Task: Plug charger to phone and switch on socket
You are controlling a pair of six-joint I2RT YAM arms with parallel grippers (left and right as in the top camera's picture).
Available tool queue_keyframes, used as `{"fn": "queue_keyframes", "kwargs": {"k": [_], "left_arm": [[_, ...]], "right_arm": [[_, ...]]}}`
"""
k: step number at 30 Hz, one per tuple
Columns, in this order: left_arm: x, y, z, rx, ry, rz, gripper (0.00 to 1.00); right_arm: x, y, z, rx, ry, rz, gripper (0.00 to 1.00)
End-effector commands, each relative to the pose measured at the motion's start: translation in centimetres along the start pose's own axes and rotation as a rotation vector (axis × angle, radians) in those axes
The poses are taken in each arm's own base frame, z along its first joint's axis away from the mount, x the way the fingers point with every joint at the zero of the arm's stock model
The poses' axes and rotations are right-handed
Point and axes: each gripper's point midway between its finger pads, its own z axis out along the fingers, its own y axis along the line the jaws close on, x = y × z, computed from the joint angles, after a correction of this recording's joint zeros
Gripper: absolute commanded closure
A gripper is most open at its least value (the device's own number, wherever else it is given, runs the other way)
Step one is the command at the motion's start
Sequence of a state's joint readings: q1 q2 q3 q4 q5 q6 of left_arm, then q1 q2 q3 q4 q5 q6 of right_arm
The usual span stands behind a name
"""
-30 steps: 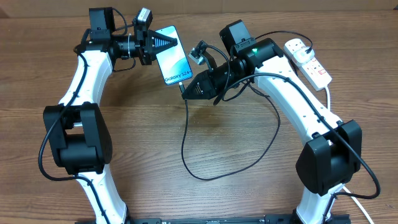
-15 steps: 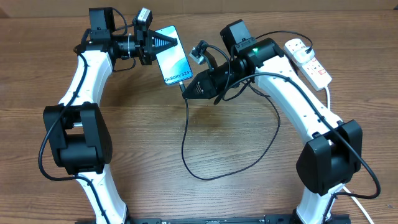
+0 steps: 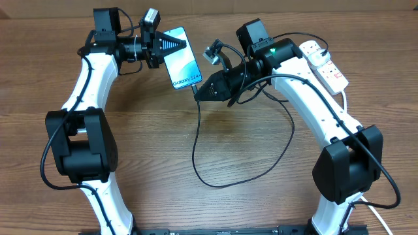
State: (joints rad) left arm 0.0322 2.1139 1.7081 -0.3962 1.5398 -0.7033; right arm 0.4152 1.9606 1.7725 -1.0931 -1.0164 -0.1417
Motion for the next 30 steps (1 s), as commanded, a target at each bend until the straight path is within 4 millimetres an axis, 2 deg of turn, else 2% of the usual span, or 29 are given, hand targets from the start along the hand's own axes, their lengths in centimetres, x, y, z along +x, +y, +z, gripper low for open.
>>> {"fn": "queue_keyframes", "kwargs": {"k": [1, 13, 30], "left_arm": [[0.37, -1.30, -0.03, 0.033, 0.027, 0.043, 0.96], [0.33, -1.32, -0.08, 0.033, 0.026, 0.046, 0.96], [0.35, -1.32, -0.03, 0.033, 0.027, 0.058, 0.96]], "right_arm": [[-0.71, 1.95, -0.76, -0.025, -0.022, -0.046, 0.96], [0.15, 2.67, 0.14, -0.036, 0.015, -0.031, 0.96], [-0.57, 2.66, 0.13, -0.036, -0.008, -0.051, 0.96]]}}
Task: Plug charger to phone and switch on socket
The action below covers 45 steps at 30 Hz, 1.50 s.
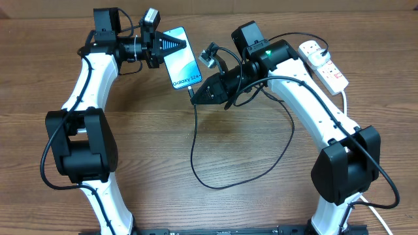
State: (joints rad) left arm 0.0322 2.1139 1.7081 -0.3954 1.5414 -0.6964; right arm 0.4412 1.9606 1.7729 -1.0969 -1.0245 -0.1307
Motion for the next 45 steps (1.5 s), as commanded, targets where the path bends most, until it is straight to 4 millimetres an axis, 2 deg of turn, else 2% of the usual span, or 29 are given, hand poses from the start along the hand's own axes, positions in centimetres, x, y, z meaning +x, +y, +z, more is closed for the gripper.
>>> {"fn": "queue_keyframes", "kwargs": {"k": [1, 23, 45], "left_arm": [[0.3, -1.3, 0.0, 0.032, 0.026, 0.050, 0.96], [0.4, -1.3, 0.2, 0.033, 0.032, 0.046, 0.96], [0.5, -1.3, 0.4, 0.034, 0.034, 0.073, 0.96]], "right_arm": [[-0.9, 1.8, -0.7, -0.017, -0.029, -0.054, 0.96], [-1.7, 1.0, -0.8, 0.028, -0.051, -0.037, 0.96], [-2.7, 2.0, -0.9, -0.030, -0.086, -0.027, 0.96]]}}
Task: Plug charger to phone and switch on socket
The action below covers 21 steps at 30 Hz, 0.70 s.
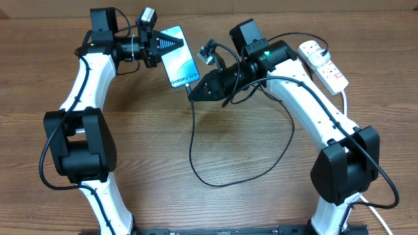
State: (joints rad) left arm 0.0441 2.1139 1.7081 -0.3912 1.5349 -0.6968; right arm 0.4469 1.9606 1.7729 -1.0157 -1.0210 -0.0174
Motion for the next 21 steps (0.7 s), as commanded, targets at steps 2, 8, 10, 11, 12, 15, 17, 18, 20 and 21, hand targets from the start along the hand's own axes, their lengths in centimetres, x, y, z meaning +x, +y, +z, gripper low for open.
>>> {"fn": "queue_keyframes", "kwargs": {"k": [2, 8, 10, 11, 12, 15, 17, 18, 20, 21], "left_arm": [[0.8, -1.4, 0.9, 0.040, 0.050, 0.069, 0.96], [1.0, -1.4, 1.3, 0.041, 0.060, 0.068, 0.96], [1.2, -1.5, 1.7, 0.042, 0.069, 0.069, 0.96], [1.3, -1.5, 1.9, 0.043, 0.073, 0.068, 0.96], [1.3, -1.5, 2.1, 0.043, 0.076, 0.068, 0.96], [1.4, -1.5, 2.3, 0.043, 0.081, 0.067, 0.96], [1.4, -1.5, 2.2, 0.043, 0.081, 0.064, 0.96], [1.4, -1.5, 2.2, 0.043, 0.081, 0.064, 0.96], [1.4, -1.5, 2.2, 0.043, 0.081, 0.064, 0.96], [1.4, -1.5, 2.2, 0.043, 0.080, 0.066, 0.96]], "right_arm": [[-1.5, 2.0, -1.1, -0.034, -0.050, -0.065, 0.96], [-2.2, 2.2, -1.1, -0.039, -0.071, -0.063, 0.96], [-2.5, 2.2, -1.2, -0.040, -0.081, -0.062, 0.96], [-2.6, 2.2, -1.2, -0.040, -0.084, -0.064, 0.96], [-2.6, 2.1, -1.3, -0.039, -0.086, -0.063, 0.96], [-2.8, 1.8, -1.7, -0.034, -0.096, -0.061, 0.96], [-3.4, 1.6, -2.2, -0.032, -0.117, -0.054, 0.96], [-3.4, 1.5, -2.3, -0.030, -0.120, -0.057, 0.96], [-3.4, 1.4, -2.3, -0.028, -0.120, -0.053, 0.91], [-3.4, 1.2, -2.4, -0.013, -0.120, -0.047, 0.81]]}}
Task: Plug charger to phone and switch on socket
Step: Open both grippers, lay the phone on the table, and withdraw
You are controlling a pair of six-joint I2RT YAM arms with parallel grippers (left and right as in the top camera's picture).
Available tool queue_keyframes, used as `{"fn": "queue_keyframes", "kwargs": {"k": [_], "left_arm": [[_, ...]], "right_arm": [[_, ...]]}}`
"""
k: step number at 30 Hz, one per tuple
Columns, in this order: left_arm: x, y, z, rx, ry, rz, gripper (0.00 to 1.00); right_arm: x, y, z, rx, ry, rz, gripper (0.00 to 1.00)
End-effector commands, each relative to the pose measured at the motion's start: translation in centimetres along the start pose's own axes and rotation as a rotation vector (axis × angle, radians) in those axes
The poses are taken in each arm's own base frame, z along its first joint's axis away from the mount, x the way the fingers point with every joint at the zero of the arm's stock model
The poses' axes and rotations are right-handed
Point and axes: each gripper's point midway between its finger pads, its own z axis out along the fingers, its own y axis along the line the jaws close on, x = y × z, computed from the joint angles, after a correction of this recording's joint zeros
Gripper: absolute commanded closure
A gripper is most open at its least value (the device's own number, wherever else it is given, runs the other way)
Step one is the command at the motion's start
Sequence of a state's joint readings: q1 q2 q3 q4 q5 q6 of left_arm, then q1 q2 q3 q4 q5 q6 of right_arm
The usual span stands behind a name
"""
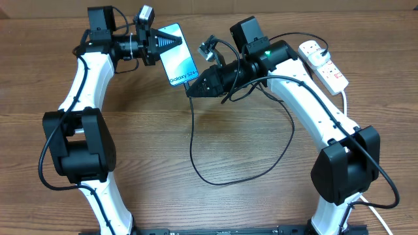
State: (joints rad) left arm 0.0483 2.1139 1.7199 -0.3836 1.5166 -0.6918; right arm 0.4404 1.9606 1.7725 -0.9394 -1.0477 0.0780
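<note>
A phone [177, 53] with a lit blue screen reading Galaxy S24 is held off the table at the back. My left gripper [171, 42] is shut on its upper left edge. My right gripper [192, 91] is shut on the plug of the black charger cable [193, 140], right at the phone's lower end; the plug itself is hidden by the fingers. The cable loops across the table toward the right. The white socket strip [323, 63] with red switches lies at the back right.
The wooden table [163, 202] carries the cable loop in its middle. Both arm bases stand at the front left and front right. A white cord runs off past the right arm's base.
Both grippers have shifted slightly toward the back left, carrying phone and plug together. The plug end stays against the phone's bottom edge.
At first my left gripper held the phone up and my right gripper held the cable plug just right of its lower end. The plug then closed in on the phone's bottom edge. Now both sit a little further back and left, still together.
</note>
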Motion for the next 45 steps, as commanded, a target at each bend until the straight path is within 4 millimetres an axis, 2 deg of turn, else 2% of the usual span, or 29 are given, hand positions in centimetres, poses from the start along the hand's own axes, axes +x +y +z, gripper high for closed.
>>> {"fn": "queue_keyframes", "kwargs": {"k": [1, 4, 7, 10, 15, 19, 23, 26, 29, 33, 37, 40, 45], "left_arm": [[1.9, -1.4, 2.3, 0.059, 0.094, 0.046, 0.96], [1.9, -1.4, 2.3, 0.061, 0.092, 0.088, 0.96], [1.9, -1.4, 2.3, 0.062, 0.091, 0.116, 0.96], [1.8, -1.1, 2.3, 0.056, 0.085, 0.144, 0.96], [1.6, 2.4, 2.3, -0.038, 0.027, 0.101, 0.96], [2.1, 6.5, 1.8, -0.165, -0.027, 0.027, 0.96], [3.2, 11.4, 0.3, -0.424, -0.061, -0.037, 0.96], [4.5, 13.6, -0.8, -0.557, -0.033, -0.039, 0.96], [5.7, 14.4, -1.4, -0.613, 0.021, 0.008, 0.96], [6.7, 16.6, -3.0, -0.759, 0.084, 0.067, 0.96], [6.8, 17.7, -3.0, -0.763, 0.113, 0.106, 0.96], [7.0, 19.5, -2.7, -0.739, 0.127, 0.071, 0.96], [6.8, 20.0, -2.7, -0.743, 0.126, 0.075, 0.96]], "right_arm": [[-2.1, 0.5, -2.0, 0.035, -0.079, -0.071, 0.72], [-1.7, -0.8, -2.1, 0.108, -0.072, -0.038, 0.53], [-1.3, -1.7, -2.1, 0.156, -0.062, -0.018, 0.47], [-1.2, -1.9, -2.2, 0.166, -0.058, -0.009, 0.46], [-1.1, -3.4, -2.6, 0.246, -0.063, 0.009, 0.42], [-0.9, -4.5, -3.5, 0.289, -0.067, 0.039, 0.41], [-0.9, -5.6, -4.6, 0.330, -0.079, 0.068, 0.38], [-0.7, -6.5, -5.2, 0.370, -0.083, 0.087, 0.36], [-0.5, -7.0, -5.4, 0.400, -0.080, 0.098, 0.36], [-0.4, -7.2, -5.5, 0.411, -0.077, 0.103, 0.35], [-0.4, -7.2, -5.5, 0.411, -0.077, 0.103, 0.27], [-0.3, -7.2, -5.5, 0.413, -0.072, 0.108, 0.26], [-0.1, -7.5, -5.6, 0.437, -0.067, 0.114, 0.24]]}}
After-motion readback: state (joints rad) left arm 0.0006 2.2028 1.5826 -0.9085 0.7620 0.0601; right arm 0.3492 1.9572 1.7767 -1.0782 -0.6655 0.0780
